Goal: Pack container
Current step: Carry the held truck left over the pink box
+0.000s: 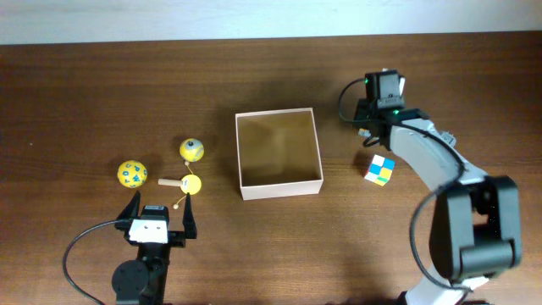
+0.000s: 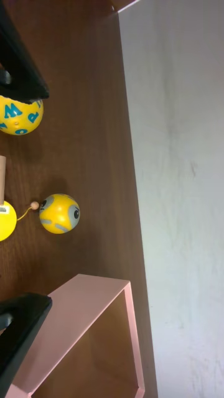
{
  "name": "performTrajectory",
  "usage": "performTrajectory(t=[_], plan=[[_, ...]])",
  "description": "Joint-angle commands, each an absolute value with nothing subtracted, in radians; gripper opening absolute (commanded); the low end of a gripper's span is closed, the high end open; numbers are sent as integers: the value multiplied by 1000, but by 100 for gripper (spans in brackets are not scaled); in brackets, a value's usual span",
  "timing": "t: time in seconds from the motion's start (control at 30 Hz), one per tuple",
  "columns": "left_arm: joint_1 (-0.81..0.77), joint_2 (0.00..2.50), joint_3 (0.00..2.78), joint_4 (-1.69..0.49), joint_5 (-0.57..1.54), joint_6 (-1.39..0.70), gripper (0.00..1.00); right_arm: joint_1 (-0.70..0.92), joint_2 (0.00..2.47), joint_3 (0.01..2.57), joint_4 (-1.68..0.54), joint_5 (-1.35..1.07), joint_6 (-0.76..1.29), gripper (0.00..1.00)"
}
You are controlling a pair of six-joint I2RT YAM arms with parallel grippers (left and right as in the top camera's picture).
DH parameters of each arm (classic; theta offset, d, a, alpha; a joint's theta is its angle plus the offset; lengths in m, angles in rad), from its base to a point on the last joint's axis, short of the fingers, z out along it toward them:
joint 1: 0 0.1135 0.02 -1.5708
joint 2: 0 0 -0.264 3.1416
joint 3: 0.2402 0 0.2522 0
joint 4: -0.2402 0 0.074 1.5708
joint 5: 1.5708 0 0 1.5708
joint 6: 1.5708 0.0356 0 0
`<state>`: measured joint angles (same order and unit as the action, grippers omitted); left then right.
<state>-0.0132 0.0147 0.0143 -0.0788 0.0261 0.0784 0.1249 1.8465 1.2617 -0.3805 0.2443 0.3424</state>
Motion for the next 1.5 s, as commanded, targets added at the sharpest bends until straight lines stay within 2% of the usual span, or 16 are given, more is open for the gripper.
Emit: performTrajectory(t=[0.0,0.33,0.6,0.8,1.03,1.47], plan=[[-17,5,9,-80,23,83,99,124,1747,1340,-424,220,317,38],[-17,5,9,-80,23,83,99,155,1591,1422,-581,-64,284,37],[-17,5,9,-80,23,83,99,277,1502,1422,-607,-260,266,37],[-17,5,9,-80,23,83,99,419,1512,1421,-608,-239,266,37],[-17,5,9,-80,23,83,99,563,1585,1421,-599,-99,270,36],[-17,5,9,-80,23,83,99,635,1811,1421,-503,-38,342,34]])
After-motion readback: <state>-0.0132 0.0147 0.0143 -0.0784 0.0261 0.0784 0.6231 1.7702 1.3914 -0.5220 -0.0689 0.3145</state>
